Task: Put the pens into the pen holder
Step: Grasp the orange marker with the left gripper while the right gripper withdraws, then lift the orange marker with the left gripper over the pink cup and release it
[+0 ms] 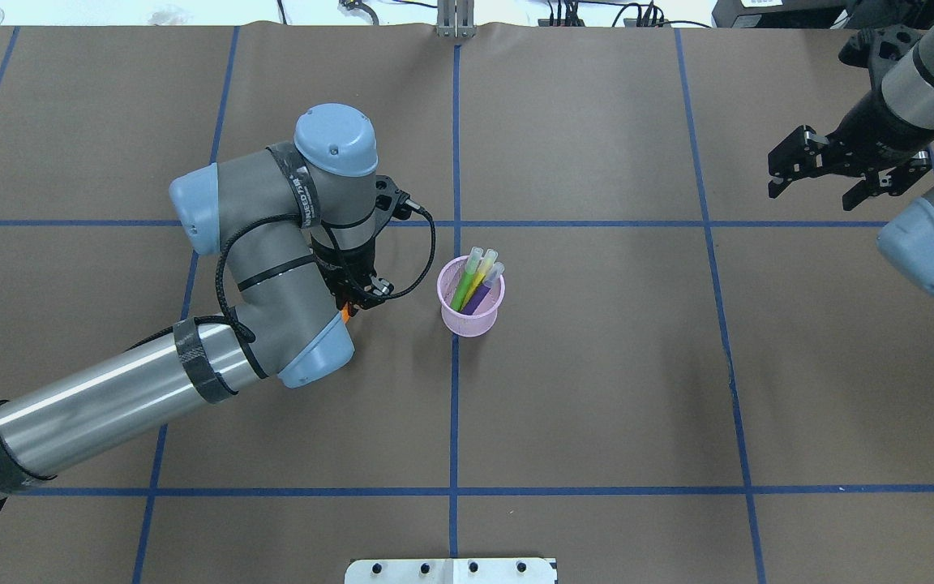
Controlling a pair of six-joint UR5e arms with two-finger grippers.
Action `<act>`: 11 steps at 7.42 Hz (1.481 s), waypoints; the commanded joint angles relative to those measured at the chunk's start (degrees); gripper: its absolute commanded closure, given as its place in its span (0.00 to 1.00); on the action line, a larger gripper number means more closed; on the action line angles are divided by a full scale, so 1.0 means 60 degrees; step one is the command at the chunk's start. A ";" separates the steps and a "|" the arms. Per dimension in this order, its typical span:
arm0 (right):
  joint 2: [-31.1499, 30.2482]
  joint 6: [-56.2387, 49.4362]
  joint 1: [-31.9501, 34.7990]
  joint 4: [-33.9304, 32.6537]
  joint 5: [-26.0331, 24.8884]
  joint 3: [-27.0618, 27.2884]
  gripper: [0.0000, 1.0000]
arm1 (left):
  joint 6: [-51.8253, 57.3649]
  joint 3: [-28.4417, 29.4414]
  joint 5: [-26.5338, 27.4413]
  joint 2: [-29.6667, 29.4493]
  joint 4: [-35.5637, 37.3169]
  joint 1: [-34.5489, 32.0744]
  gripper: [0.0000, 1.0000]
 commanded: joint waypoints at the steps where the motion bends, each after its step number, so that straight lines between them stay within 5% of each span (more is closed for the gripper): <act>1: 0.0043 0.0019 0.0079 0.0012 0.0012 0.0027 0.01 | -0.0782 -0.1568 0.1027 -0.0041 -0.0064 -0.0191 1.00; 2: 0.0057 0.0019 0.0079 0.0012 0.0012 0.0027 0.01 | -0.1340 -0.2519 0.2269 -0.0100 -0.0079 -0.0104 1.00; 4: 0.0116 0.0019 0.0079 0.0026 -0.0002 0.0027 0.01 | -0.2045 -0.2895 0.3171 -0.1134 -0.0238 0.0029 1.00; 8: 0.0160 0.0019 0.0078 0.0026 -0.0017 -0.0060 0.00 | -0.2313 -0.2924 0.7854 0.0245 -0.4146 0.1768 1.00; 11: 0.0160 0.0033 0.0079 0.0026 -0.0017 -0.0060 0.01 | -0.2430 -0.2910 0.8229 0.0281 -0.4166 0.2488 1.00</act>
